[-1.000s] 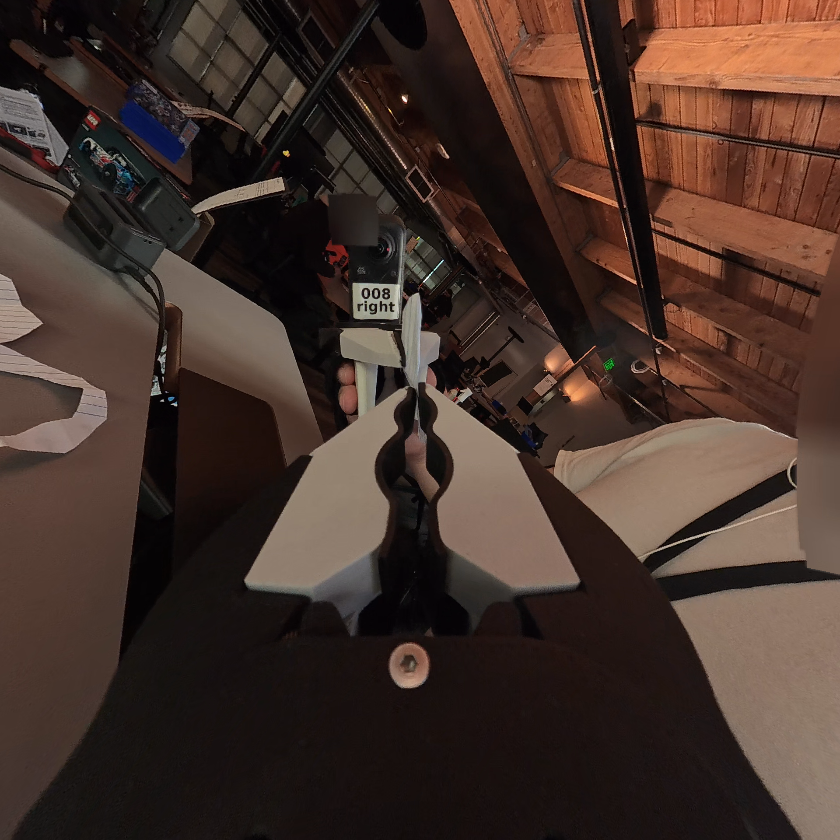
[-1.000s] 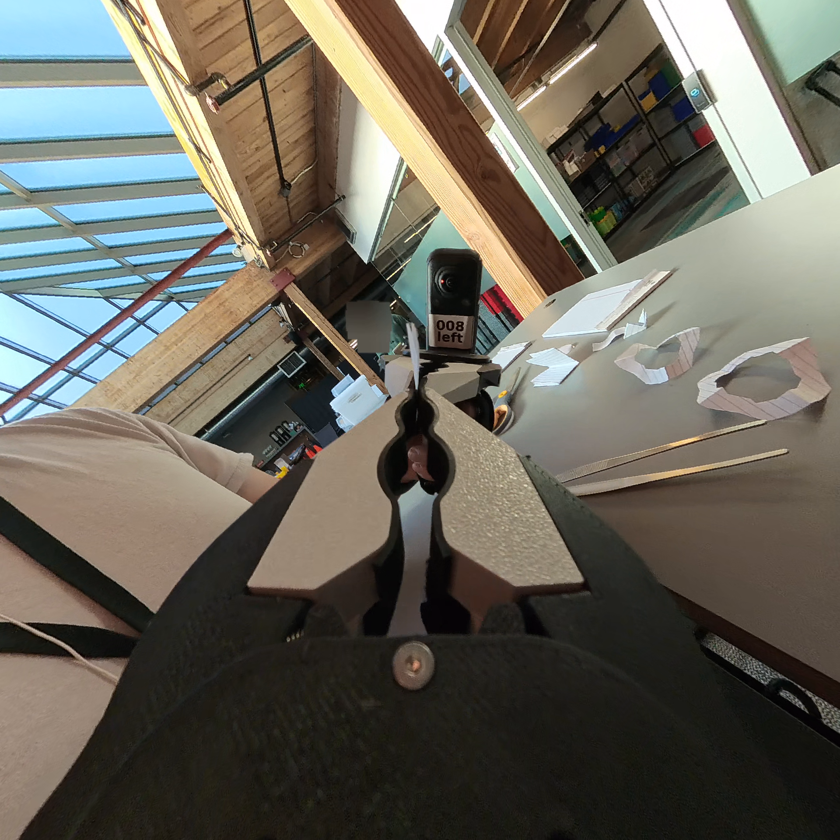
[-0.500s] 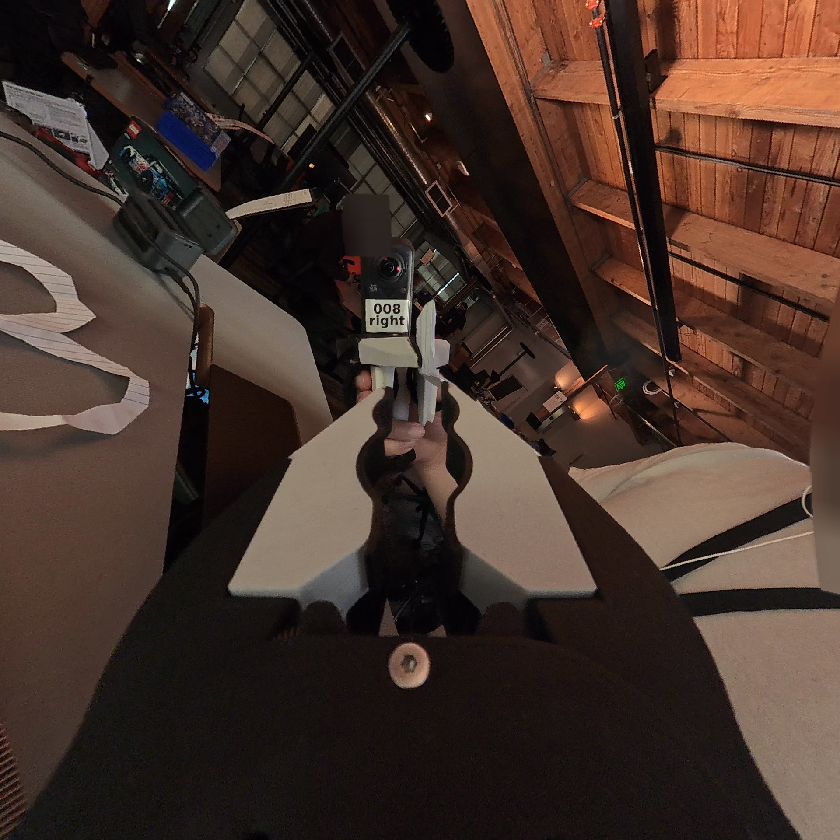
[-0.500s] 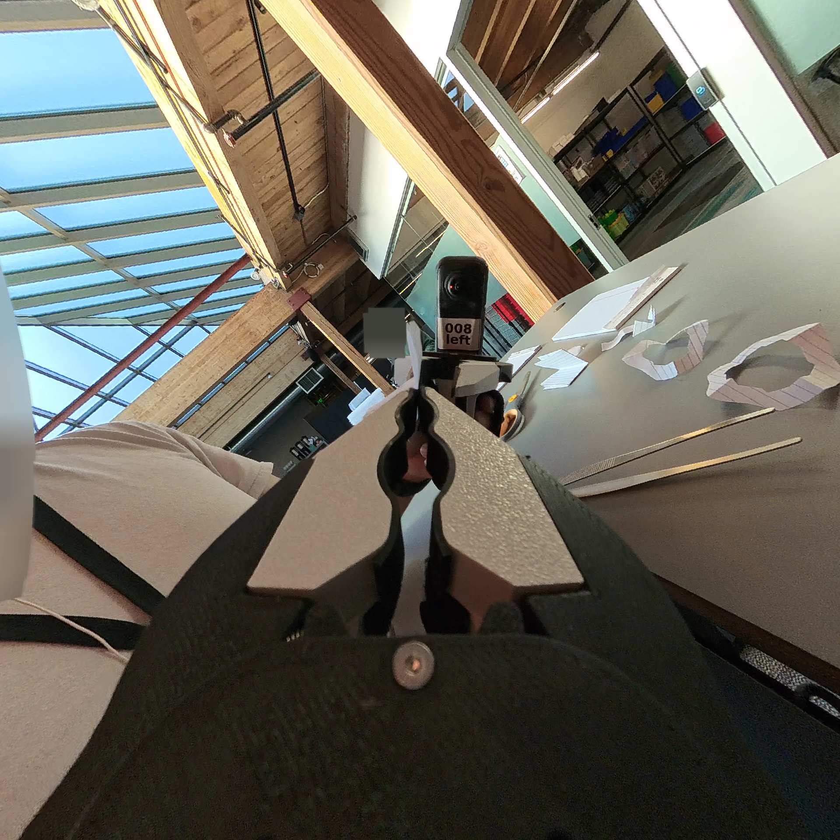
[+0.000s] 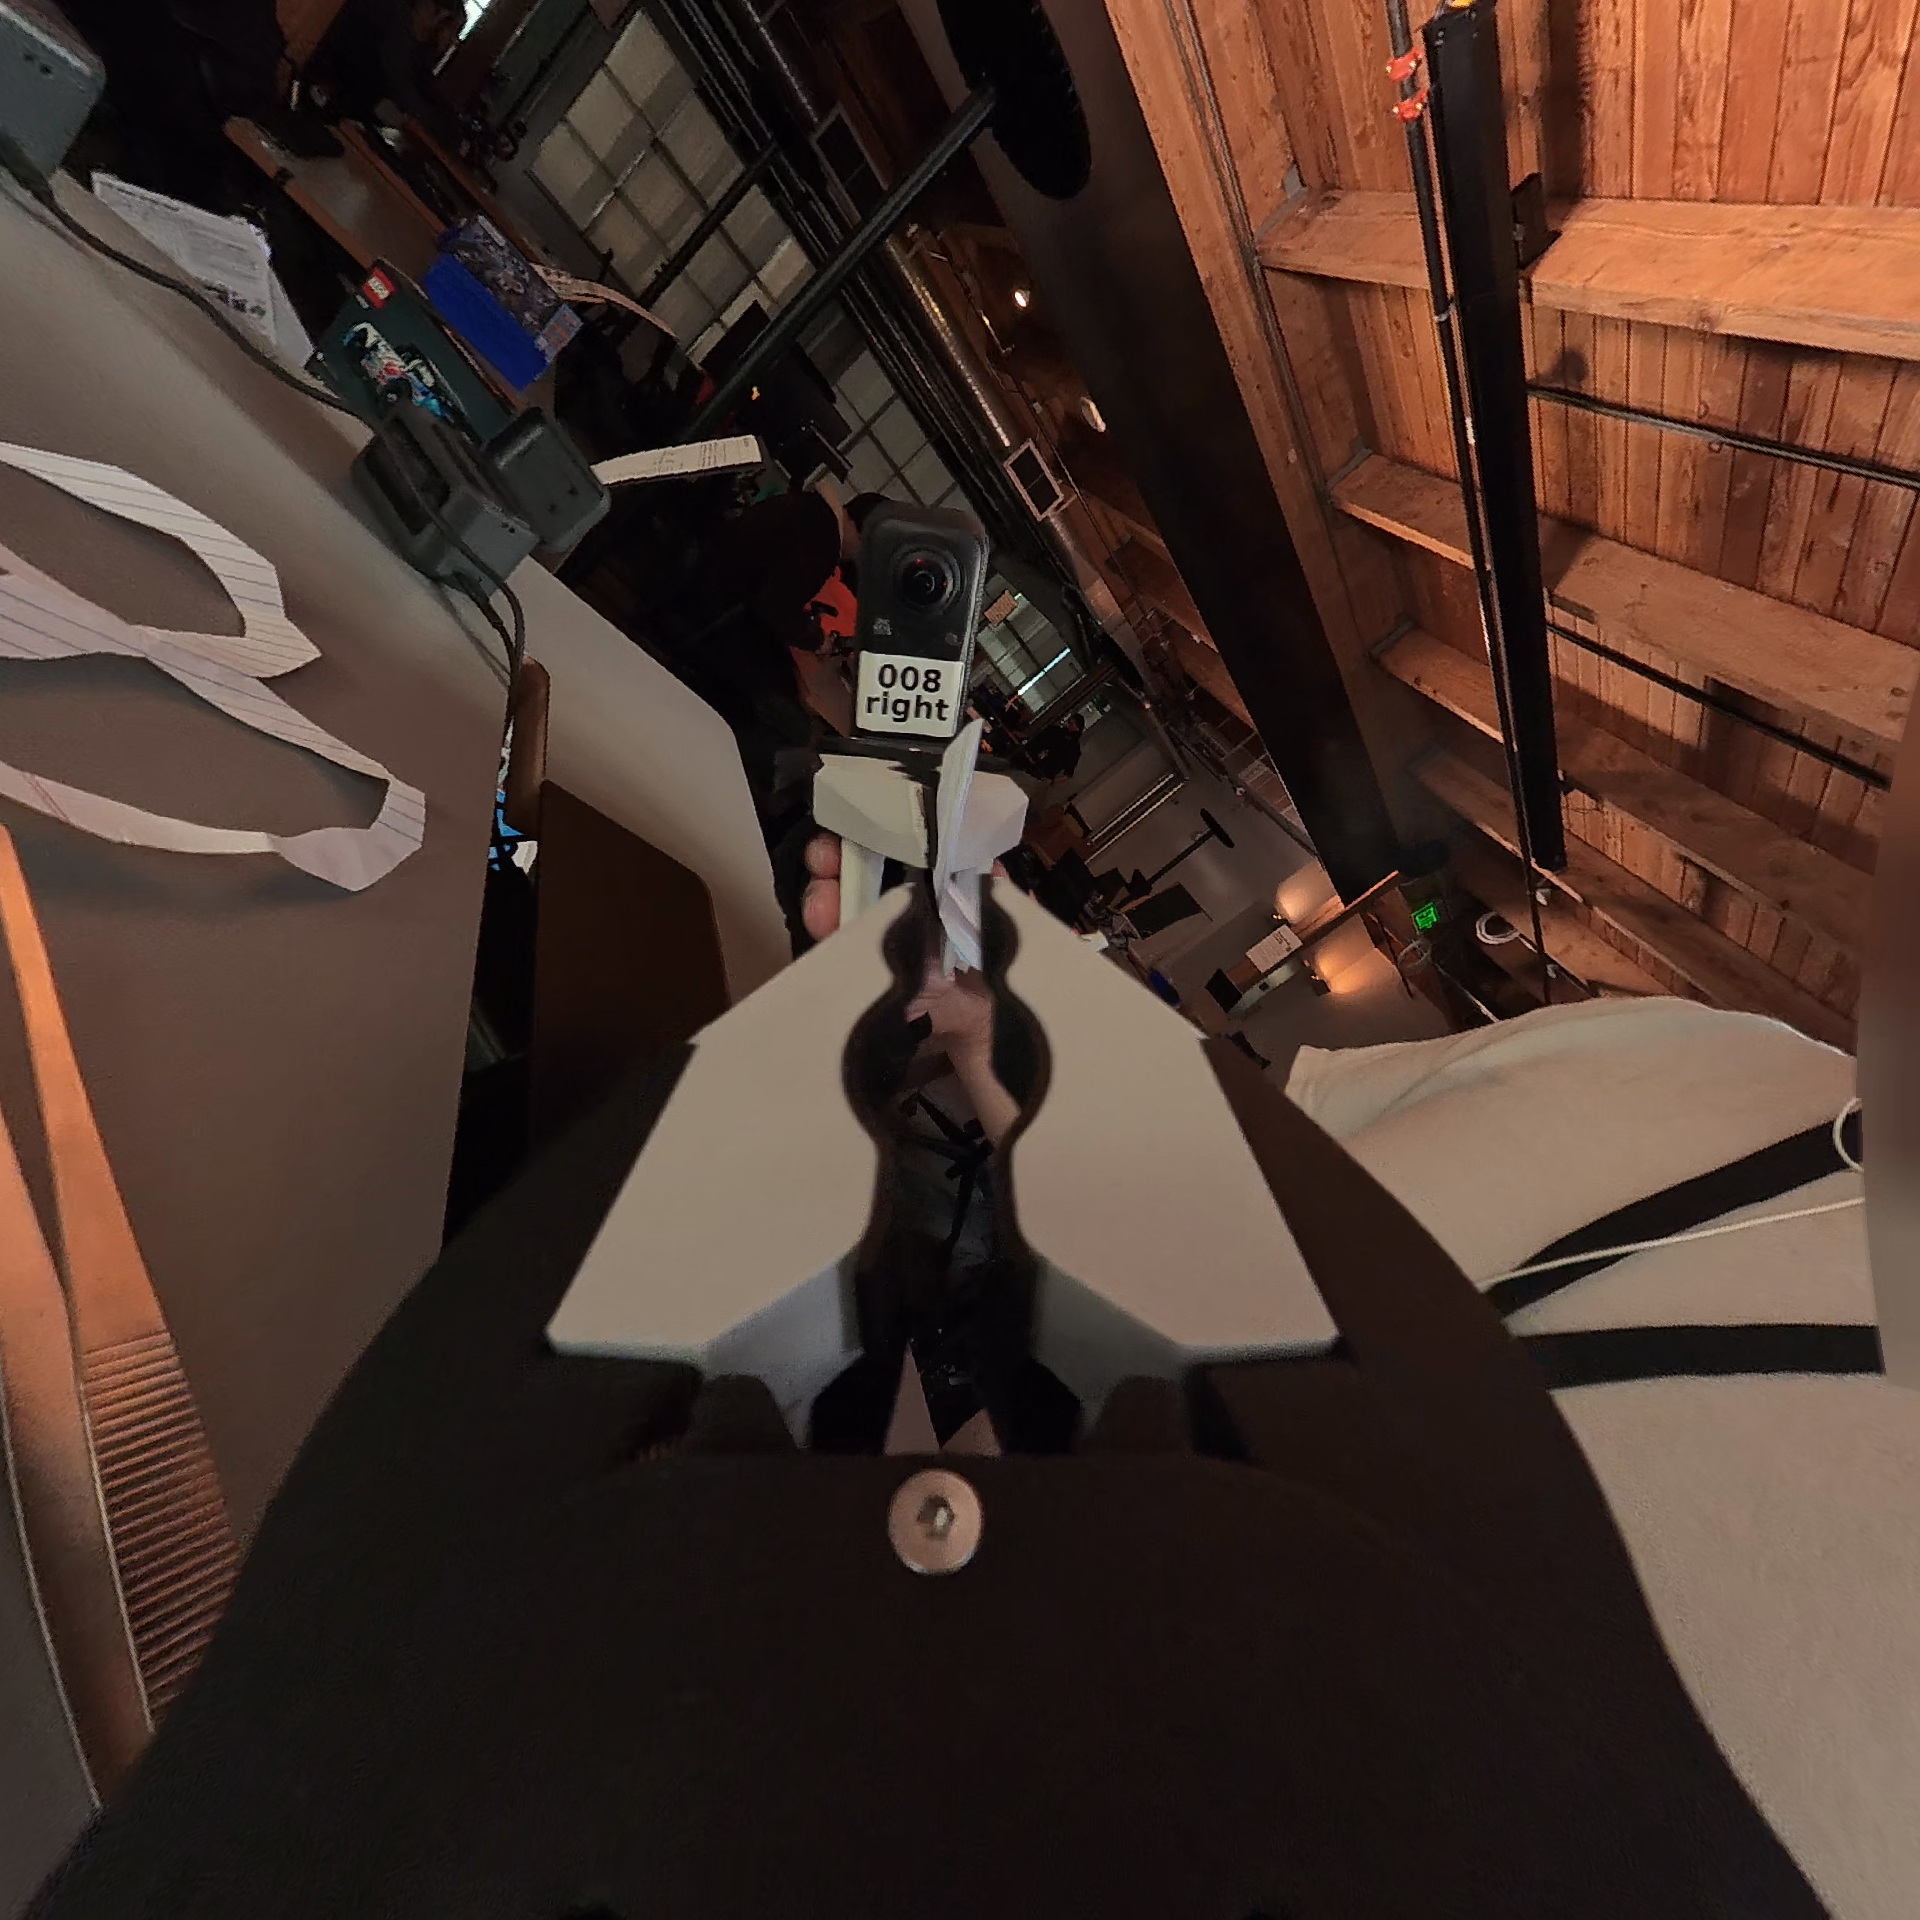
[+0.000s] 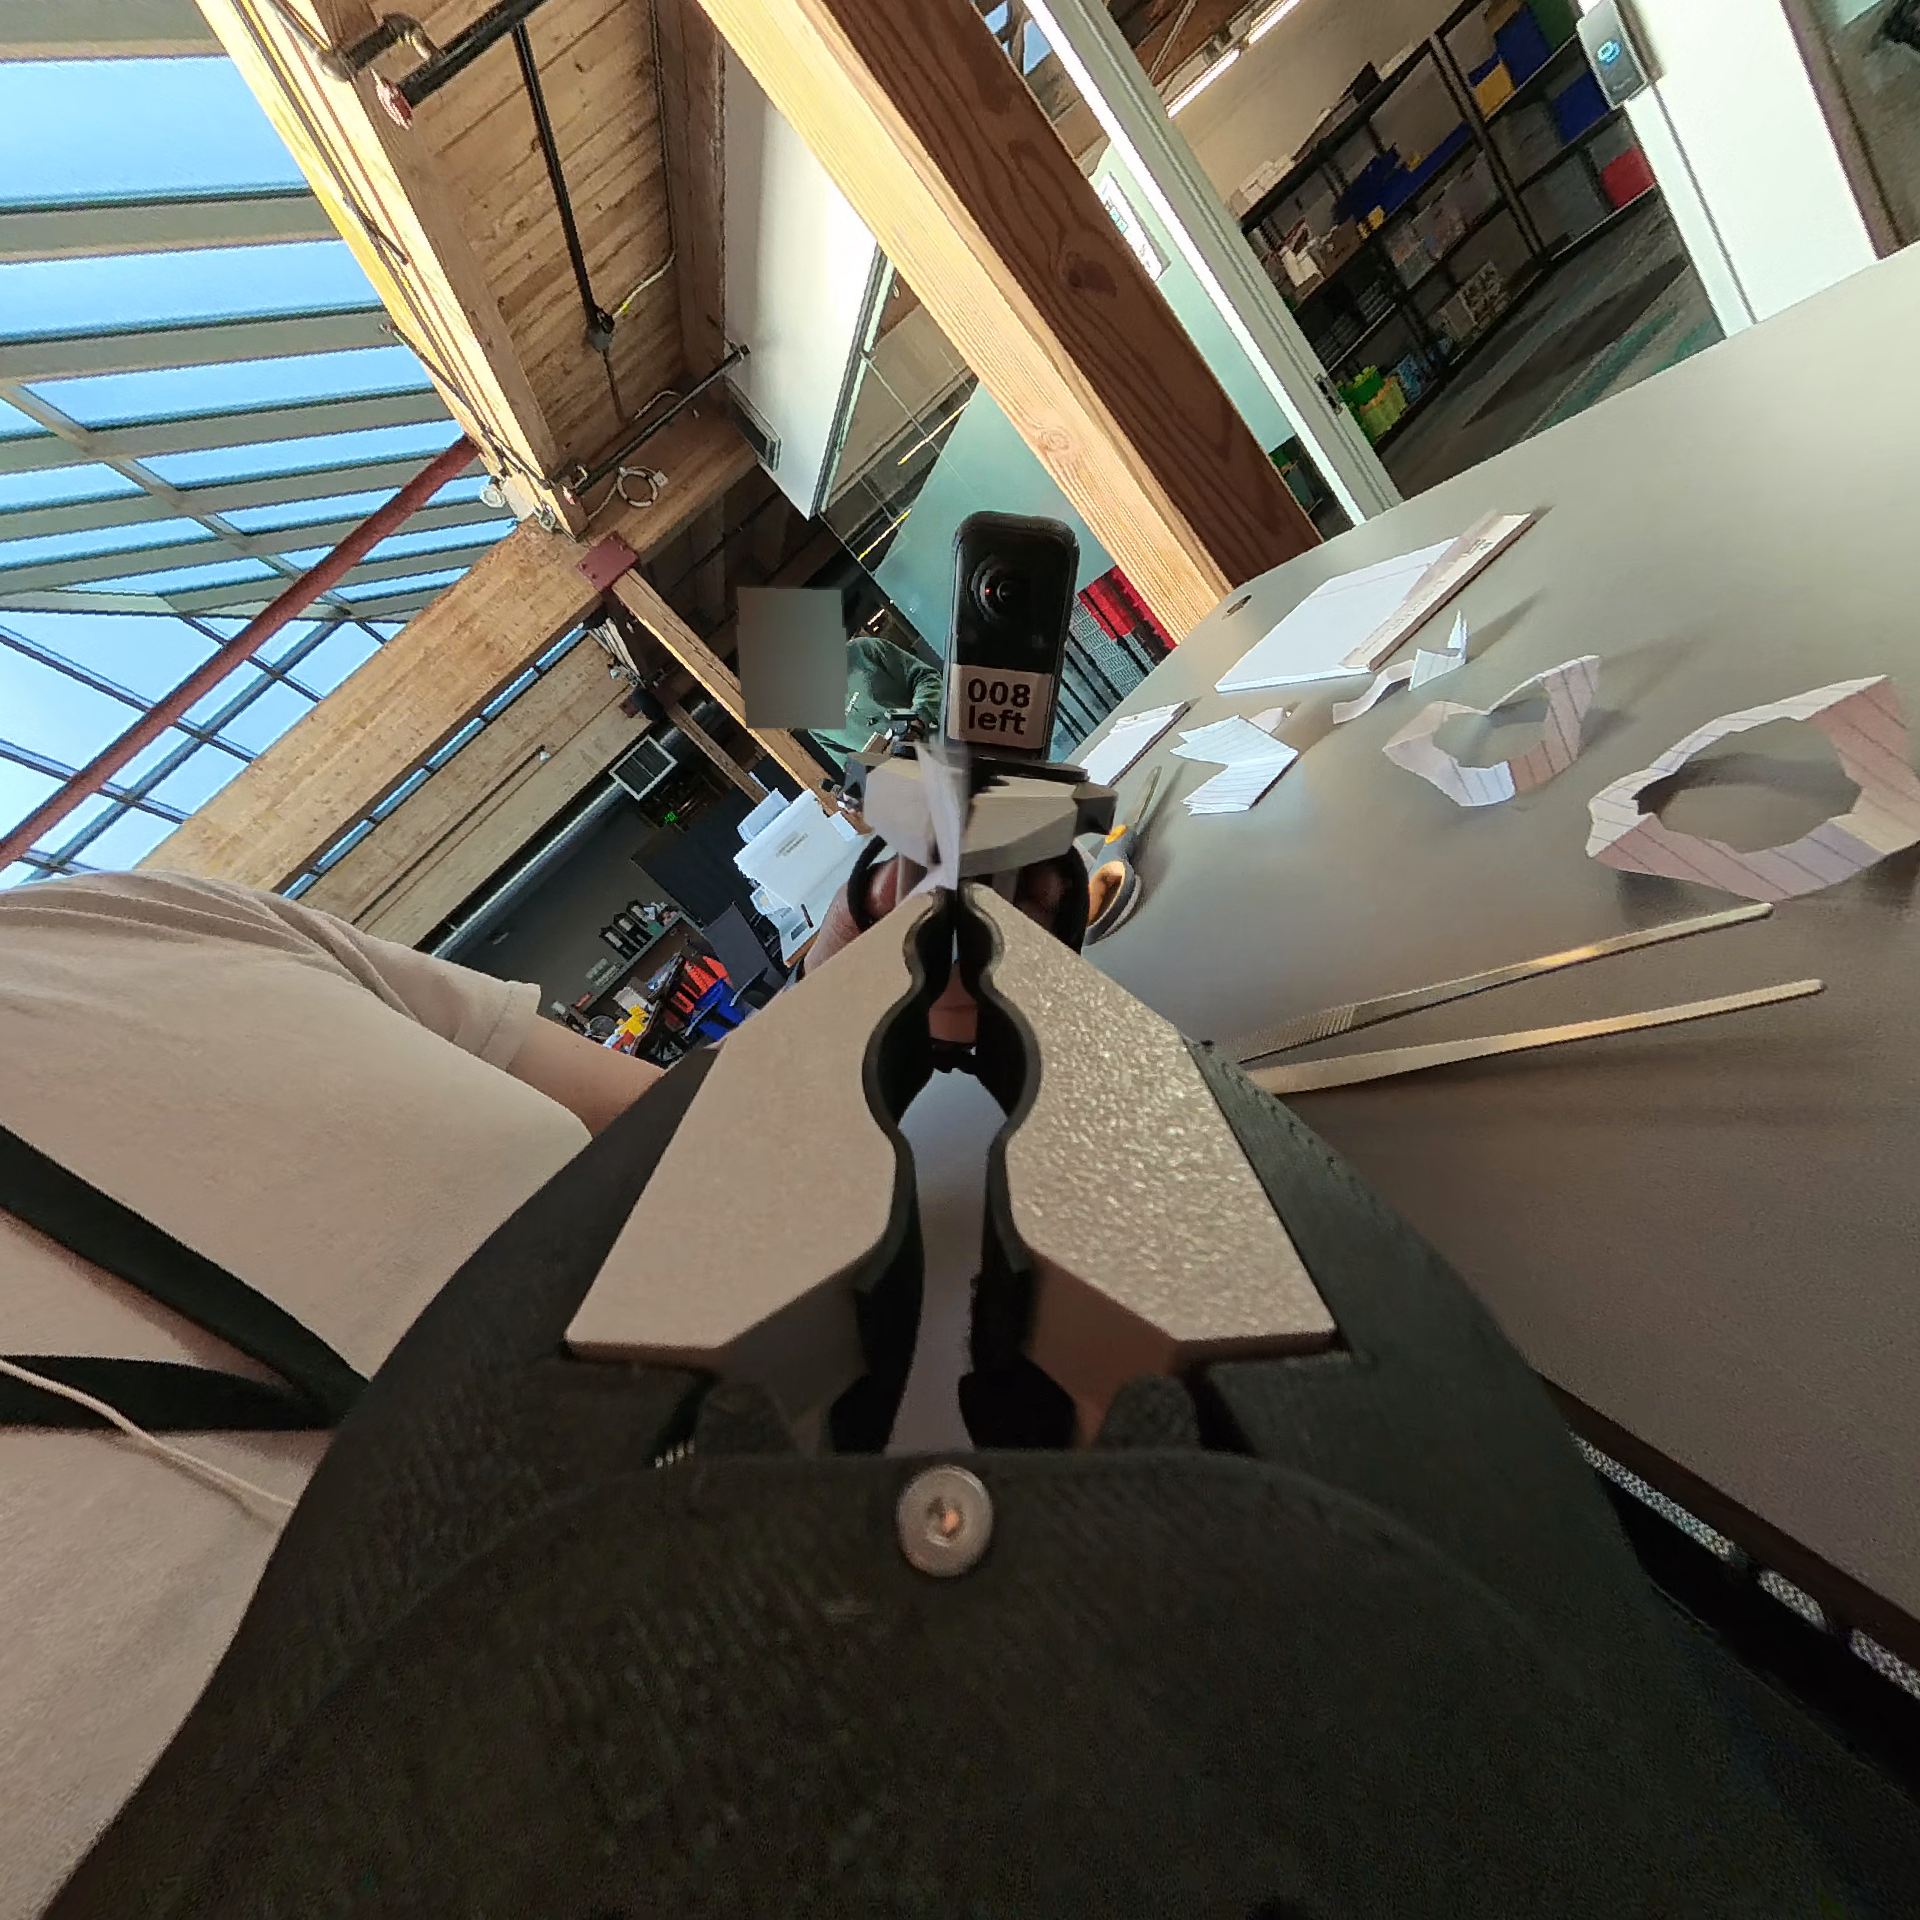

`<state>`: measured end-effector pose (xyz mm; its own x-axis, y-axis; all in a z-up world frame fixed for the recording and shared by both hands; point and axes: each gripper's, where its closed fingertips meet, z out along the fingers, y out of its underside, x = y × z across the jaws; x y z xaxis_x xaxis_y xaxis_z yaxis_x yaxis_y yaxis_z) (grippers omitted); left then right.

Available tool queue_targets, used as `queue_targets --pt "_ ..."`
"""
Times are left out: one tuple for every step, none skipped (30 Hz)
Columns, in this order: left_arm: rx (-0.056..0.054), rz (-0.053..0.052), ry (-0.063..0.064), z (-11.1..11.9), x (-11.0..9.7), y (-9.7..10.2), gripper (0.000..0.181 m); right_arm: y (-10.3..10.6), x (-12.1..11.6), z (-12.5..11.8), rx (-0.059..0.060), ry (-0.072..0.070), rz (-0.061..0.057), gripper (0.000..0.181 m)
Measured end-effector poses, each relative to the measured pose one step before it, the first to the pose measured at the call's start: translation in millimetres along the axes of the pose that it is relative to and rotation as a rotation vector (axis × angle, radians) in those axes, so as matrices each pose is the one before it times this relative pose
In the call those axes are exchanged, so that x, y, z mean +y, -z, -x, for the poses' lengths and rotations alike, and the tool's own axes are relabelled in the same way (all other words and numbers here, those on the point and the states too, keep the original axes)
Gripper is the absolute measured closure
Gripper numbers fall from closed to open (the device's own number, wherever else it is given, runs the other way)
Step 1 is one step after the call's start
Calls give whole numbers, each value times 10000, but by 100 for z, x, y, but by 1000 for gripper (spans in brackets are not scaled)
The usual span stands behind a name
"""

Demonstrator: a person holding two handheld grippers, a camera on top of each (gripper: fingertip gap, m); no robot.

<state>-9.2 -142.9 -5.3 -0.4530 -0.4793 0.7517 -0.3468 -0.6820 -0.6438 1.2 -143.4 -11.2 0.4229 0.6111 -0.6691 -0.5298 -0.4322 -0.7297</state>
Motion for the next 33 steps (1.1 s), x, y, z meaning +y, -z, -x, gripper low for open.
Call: queue_targets --pt "49 10 -40 -72 -162 52 181 -114 -219 51 -83 -40 -92 181" --pt "-9 12 12 11 -131 74 181 -87 -187 57 -103 -103 -90 181" --pt "21 37 14 -20 -63 85 181 -105 -22 0 -82 -84 -14 181" --pt "-30 31 10 41 -27 92 181 -88 33 -63 -19 -34 -4 181" --pt "-69 30 -11 108 2 114 181 -83 46 -95 14 -32 -5 181" --pt "-74 28 -10 138 6 99 181 -75 69 -51 -4 -35 10 181" --pt "-57 17 5 134 -13 96 181 -40 82 -88 21 -26 21 181" --pt "-38 0 28 136 -28 91 181 -23 45 -116 48 -14 -2 181" --pt "-26 -24 48 146 -49 90 181 23 -13 -166 58 -37 -26 181" --pt "-11 -36 53 117 -63 90 181 38 -68 -162 43 -69 -52 181" --pt "-24 -28 46 138 -67 99 181 36 -69 -161 29 -76 -46 181" --pt "-57 -31 33 181 -61 122 181 44 -63 -186 45 -52 -30 181" --pt "-70 -51 21 185 -103 149 181 48 -48 -200 68 -23 -28 181" --pt "-68 -76 17 179 -147 238 181 72 -87 -192 51 -13 -42 181" --pt "-88 -113 12 227 -288 409 181 135 -159 -232 55 -23 -79 181" --pt "-144 -156 -25 341 -544 679 181 226 -306 -298 78 -13 -111 181" --pt "-234 -175 -112 503 -900 974 181 315 -506 -382 94 10 -107 181" --pt "-354 -163 -252 765 -1332 1222 181 391 -831 -581 183 64 -87 181" --pt "-493 -127 -425 1112 -1720 1316 181 429 -1124 -844 325 219 -55 181" --pt "-607 -20 -576 1526 -1787 1194 181 373 -1254 -1131 448 394 53 181" --pt "-633 117 -650 1838 -1584 899 181 238 -1128 -1354 498 483 210 181" --pt "-571 187 -670 1960 -1222 575 181 80 -763 -1561 526 460 383 181" --pt "-448 278 -560 1908 -674 235 181 -60 -437 -1615 490 324 452 181" --pt "-311 388 -242 1756 -133 -31 181 -165 -355 -1417 383 205 324 181" --pt "-159 397 102 1440 105 -253 181 -256 -367 -1125 252 72 174 181" --pt "50 312 301 931 55 -386 181 -334 -297 -943 196 -34 118 181" --pt "167 233 313 552 -57 -446 181 -427 -120 -855 167 -68 184 181" --pt "48 275 183 595 -9 -465 181 -492 7 -740 108 -63 237 181" --pt "-150 391 22 851 139 -443 181 -543 32 -720 106 -66 231 181" --pt "-248 459 -56 1024 245 -416 181 -563 55 -774 154 -67 228 181" --pt "-225 487 -23 1034 306 -403 181 -594 102 -763 156 -101 255 181" --pt "-139 464 45 939 303 -406 181 -612 70 -668 123 -147 230 181" --pt "-73 405 93 831 230 -403 181 -633 12 -571 82 -173 178 181"
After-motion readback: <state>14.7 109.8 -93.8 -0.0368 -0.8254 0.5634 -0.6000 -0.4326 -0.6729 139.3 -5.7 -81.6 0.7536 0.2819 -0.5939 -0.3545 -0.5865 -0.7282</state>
